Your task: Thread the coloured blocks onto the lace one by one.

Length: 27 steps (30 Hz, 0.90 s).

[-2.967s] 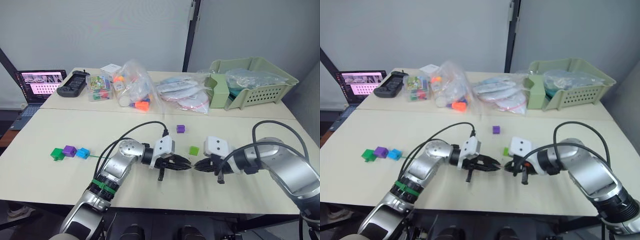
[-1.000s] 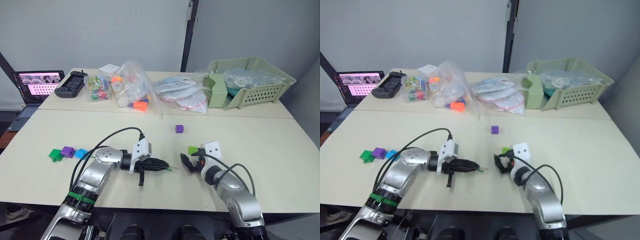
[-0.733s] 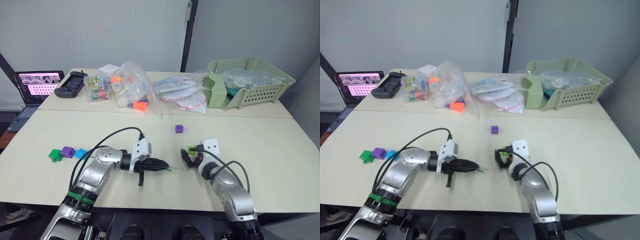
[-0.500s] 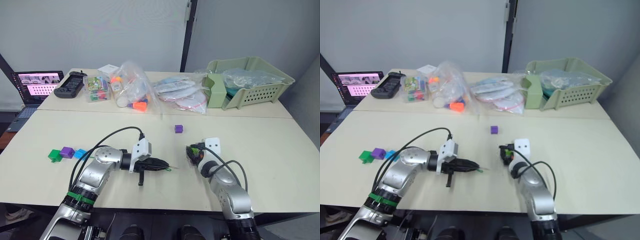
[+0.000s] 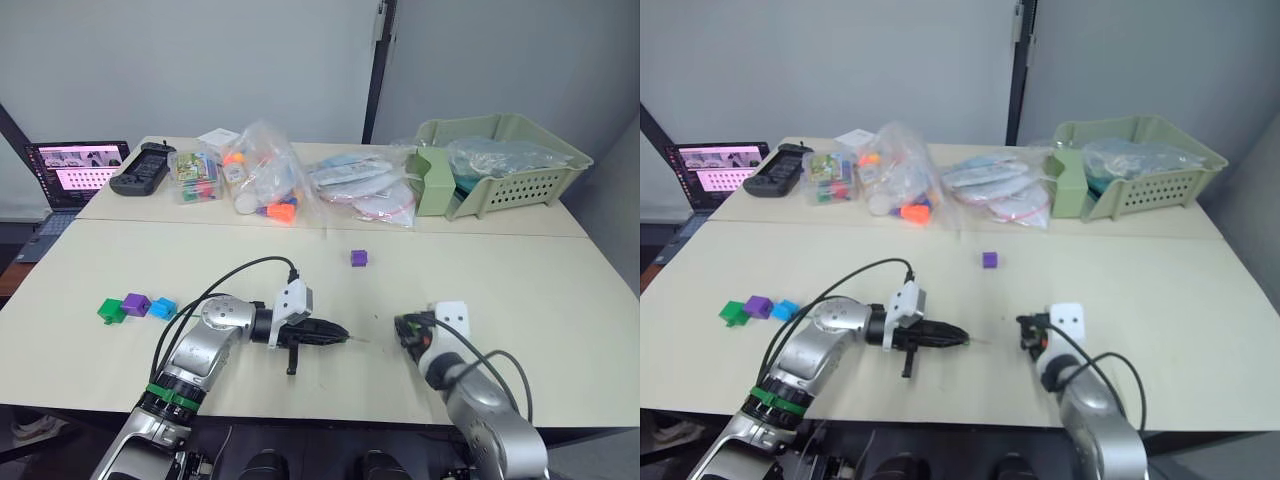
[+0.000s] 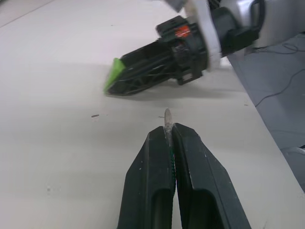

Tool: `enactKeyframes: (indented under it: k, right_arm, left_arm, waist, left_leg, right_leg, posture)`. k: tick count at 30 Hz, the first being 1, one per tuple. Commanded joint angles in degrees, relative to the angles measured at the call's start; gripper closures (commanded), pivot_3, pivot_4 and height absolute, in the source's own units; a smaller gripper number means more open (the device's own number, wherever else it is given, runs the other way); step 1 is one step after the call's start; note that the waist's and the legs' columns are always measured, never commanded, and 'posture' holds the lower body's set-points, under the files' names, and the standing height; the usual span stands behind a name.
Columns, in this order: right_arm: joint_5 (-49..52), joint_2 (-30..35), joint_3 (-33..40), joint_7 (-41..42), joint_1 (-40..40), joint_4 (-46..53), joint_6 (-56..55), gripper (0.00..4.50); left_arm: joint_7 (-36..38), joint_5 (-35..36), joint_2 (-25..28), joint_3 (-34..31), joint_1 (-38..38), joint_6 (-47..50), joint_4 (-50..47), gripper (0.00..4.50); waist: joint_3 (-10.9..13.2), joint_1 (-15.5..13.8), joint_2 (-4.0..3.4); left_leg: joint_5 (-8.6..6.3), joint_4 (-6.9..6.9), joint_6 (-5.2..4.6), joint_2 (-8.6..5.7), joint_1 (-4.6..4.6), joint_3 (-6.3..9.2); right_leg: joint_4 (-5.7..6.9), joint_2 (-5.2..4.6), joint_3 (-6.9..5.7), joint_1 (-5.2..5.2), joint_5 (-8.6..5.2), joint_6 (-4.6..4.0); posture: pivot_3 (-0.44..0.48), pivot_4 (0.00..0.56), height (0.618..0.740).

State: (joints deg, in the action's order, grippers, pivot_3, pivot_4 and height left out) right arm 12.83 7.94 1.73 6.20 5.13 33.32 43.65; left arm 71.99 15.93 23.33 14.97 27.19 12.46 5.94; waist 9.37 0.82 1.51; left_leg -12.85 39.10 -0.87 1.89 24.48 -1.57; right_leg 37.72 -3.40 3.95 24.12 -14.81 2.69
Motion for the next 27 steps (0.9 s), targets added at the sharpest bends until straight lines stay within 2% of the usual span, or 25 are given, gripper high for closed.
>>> enactKeyframes:
  k: [1,7,9,13,15,16,17,20,22,24,27]
  right_arm:
    - [1.4,0.3,0.2,-0.5,3.3,6.5,3.7,3.34]
    - [2.0,-1.3,0.1,-2.1,6.6,10.4,5.7,3.34]
    - [1.9,-1.4,-0.2,-2.4,6.5,11.1,6.3,2.28]
    - [4.9,0.9,2.3,0.7,6.5,13.9,8.5,0.90]
    - [8.8,7.6,8.0,7.6,7.3,15.9,9.5,0.22]
    - [11.1,12.9,11.4,12.6,7.8,16.5,9.7,0.04]
    - [13.0,18.2,14.3,17.7,7.9,16.6,9.2,0.04]
    - [16.3,28.8,18.0,26.8,7.2,14.3,6.6,0.04]
    - [16.9,33.4,18.6,30.9,6.6,12.5,4.9,0.04]
    - [15.2,40.9,17.2,38.0,5.7,9.4,1.0,0.04]
    - [9.5,52.6,10.0,47.6,0.9,1.4,-6.7,0.04]
  left_arm:
    - [1.2,0.4,-1.0,0.7,1.8,-1.8,0.8,4.50]
    - [2.8,0.0,-2.4,1.6,3.9,-3.6,4.4,4.50]
    - [3.0,-0.1,-2.7,1.7,4.3,-4.0,5.1,4.50]
    - [3.4,-0.2,-3.1,1.8,5.3,-4.8,6.8,4.50]
    - [3.5,-0.4,-3.3,1.9,5.4,-5.3,7.3,4.50]
    - [3.4,-0.5,-3.5,1.9,5.5,-5.6,7.7,4.50]
    - [3.3,-0.6,-3.7,2.0,5.5,-6.0,8.0,4.50]
    - [2.6,-0.8,-4.3,2.0,5.4,-6.7,8.4,4.50]
    - [2.2,-1.0,-4.6,1.9,5.4,-6.9,8.5,4.50]
    - [1.7,-1.1,-5.0,1.8,5.2,-7.0,8.3,4.50]
    - [1.0,-1.6,-5.4,1.8,4.8,-7.1,8.0,4.50]
  waist:
    - [0.0,0.0,0.00]
    - [0.0,0.0,0.00]
    - [0.0,0.0,0.01]
    - [0.0,-0.1,0.01]
    - [0.0,-0.2,0.00]
    - [0.0,-0.2,0.00]
    - [0.0,-0.3,0.00]
    - [0.0,-0.1,0.04]
    - [0.0,0.1,0.04]
    - [0.0,0.2,0.03]
    - [0.0,0.2,0.03]
  left_leg:
    - [0.00,-0.01,0.00,0.01,-0.01,-0.01]
    - [0.00,-0.01,0.00,0.01,-0.02,-0.02]
    - [0.00,-0.01,0.00,0.02,-0.03,-0.02]
    - [0.00,-0.02,0.00,0.01,0.00,-0.02]
    - [0.00,0.00,0.00,0.00,0.01,-0.02]
    - [0.00,0.00,0.00,-0.04,0.03,-0.03]
    - [0.00,0.01,0.00,-0.04,0.04,-0.01]
    - [0.00,0.02,0.00,-0.04,0.02,-0.03]
    - [0.00,-0.12,0.00,0.01,-0.19,0.00]
    - [0.00,-0.21,-0.01,0.05,-0.37,0.02]
    - [0.00,-0.20,-0.01,0.00,-0.48,-0.04]
  right_leg:
    - [-0.02,0.01,0.00,-0.01,-0.01,-0.01]
    - [-0.13,0.01,0.02,-0.06,-0.02,-0.02]
    - [-0.12,0.02,0.01,-0.05,-0.02,-0.02]
    - [-0.14,0.02,0.02,-0.04,-0.02,-0.02]
    - [-0.17,0.00,0.01,-0.06,-0.02,-0.01]
    - [-0.19,-0.02,0.02,-0.08,-0.03,0.00]
    - [-0.21,-0.03,0.01,-0.10,-0.03,0.01]
    - [-0.36,-0.02,0.02,-0.20,-0.02,0.06]
    - [-0.45,0.05,-0.01,-0.38,-0.01,0.05]
    - [-0.59,0.11,-0.02,-0.63,-0.01,0.04]
    - [-0.67,0.04,0.03,-0.76,-0.01,0.05]
  posture:
    - [0.000,0.150,0.733]
    - [0.000,0.150,0.733]
    - [0.000,0.150,0.733]
    - [0.000,0.150,0.733]
    - [0.000,0.150,0.733]
    - [0.000,0.150,0.733]
    - [0.000,0.150,0.733]
    - [0.000,0.150,0.733]
    - [0.000,0.150,0.733]
    - [0.000,0.150,0.733]
    - [0.000,0.150,0.733]
